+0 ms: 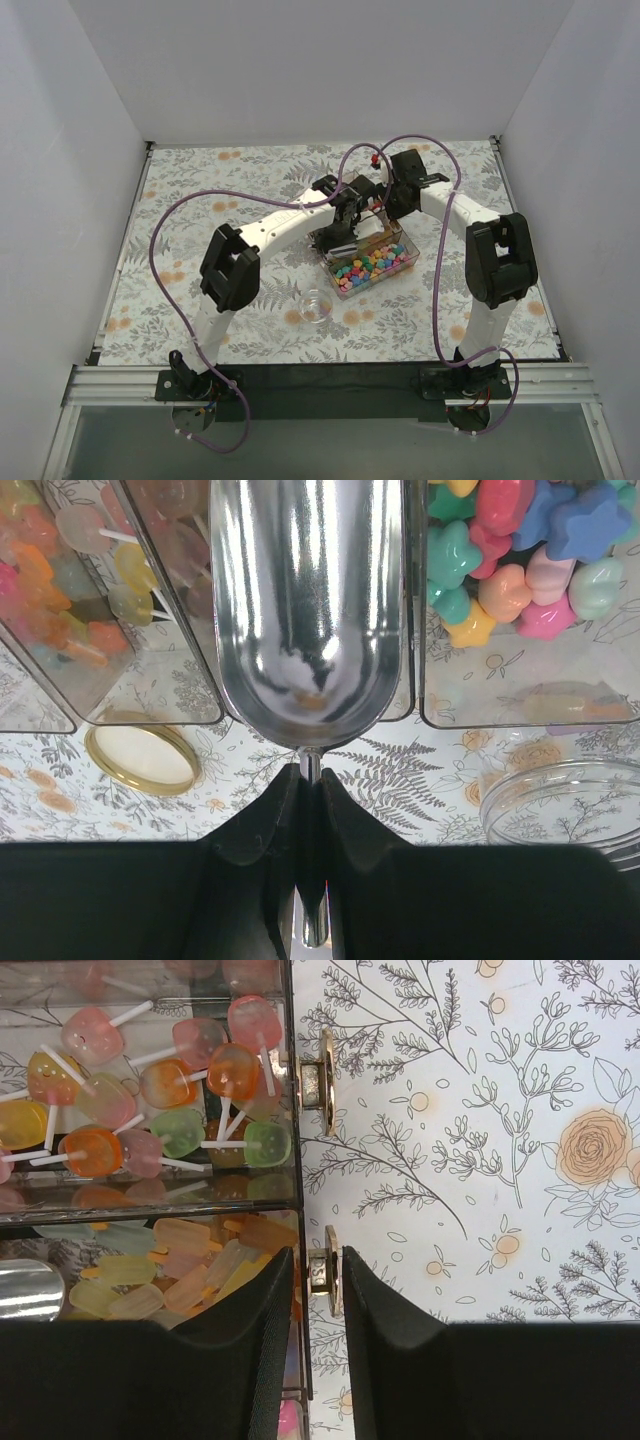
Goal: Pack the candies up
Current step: Pick up the fake candies from the storage box, then place the fake candies in the packing bottle.
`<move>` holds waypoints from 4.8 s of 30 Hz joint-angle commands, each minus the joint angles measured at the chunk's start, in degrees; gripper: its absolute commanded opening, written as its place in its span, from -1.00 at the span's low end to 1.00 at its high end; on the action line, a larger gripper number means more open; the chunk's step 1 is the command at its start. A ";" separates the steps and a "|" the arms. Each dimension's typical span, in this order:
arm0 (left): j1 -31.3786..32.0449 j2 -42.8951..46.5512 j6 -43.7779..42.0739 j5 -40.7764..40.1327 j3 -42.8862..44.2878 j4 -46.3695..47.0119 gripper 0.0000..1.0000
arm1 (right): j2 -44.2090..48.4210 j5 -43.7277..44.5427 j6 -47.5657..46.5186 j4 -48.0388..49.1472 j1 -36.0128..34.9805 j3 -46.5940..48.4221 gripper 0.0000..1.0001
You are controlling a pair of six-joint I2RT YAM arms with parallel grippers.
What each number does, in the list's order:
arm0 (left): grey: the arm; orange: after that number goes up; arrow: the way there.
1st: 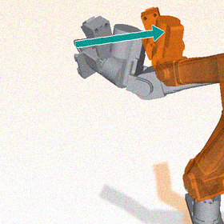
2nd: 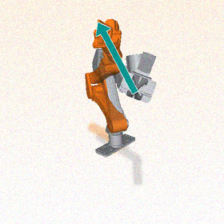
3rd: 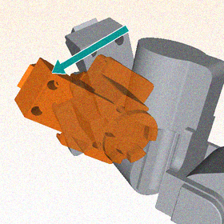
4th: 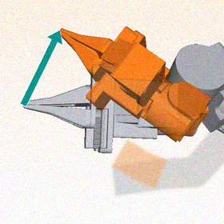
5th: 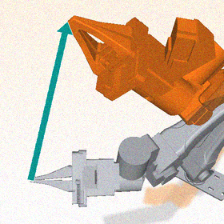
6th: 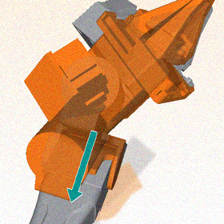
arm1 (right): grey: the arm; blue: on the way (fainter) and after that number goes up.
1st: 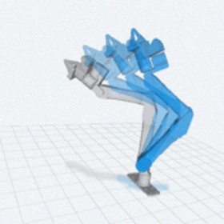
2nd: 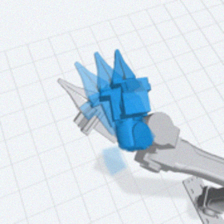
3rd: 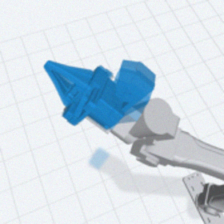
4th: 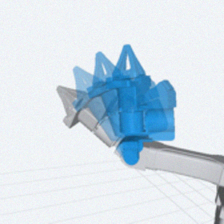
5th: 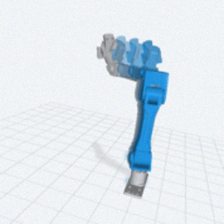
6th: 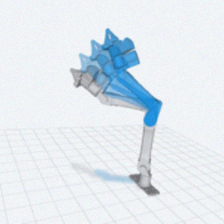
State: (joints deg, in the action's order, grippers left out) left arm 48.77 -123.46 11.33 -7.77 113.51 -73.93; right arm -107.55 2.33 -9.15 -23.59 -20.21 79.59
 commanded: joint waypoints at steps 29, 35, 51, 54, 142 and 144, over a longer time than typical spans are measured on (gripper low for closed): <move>0.80 -7.75 1.41 3.11 6.28 0.36 -1.00 | 0.32 -5.84 2.55 2.68 -0.71 -1.54 -0.97; 0.71 -9.69 1.85 4.34 8.73 1.77 -1.00 | 0.50 -9.27 4.13 3.55 -0.71 -1.63 -0.97; 1.06 -15.50 8.26 7.68 16.30 9.76 -1.00 | 0.76 -16.57 8.80 7.77 -0.71 -3.48 -0.97; 1.06 -15.58 9.49 10.49 15.43 12.40 -1.00 | 0.85 -17.00 10.10 8.21 -0.45 -4.01 -0.97; -1.67 55.08 -1.14 6.45 -48.57 3.28 -1.00 | 38.91 -17.53 16.88 1.45 2.72 -26.59 0.32; -1.23 54.91 -1.49 5.75 -47.69 2.74 -1.00 | 38.64 -17.71 16.88 1.45 2.72 -26.68 0.32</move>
State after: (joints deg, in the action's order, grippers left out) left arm 47.09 -69.43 10.66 0.36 62.63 -67.51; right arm -68.75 -15.99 8.62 -22.61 -17.32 53.01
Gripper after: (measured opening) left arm 0.109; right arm 0.655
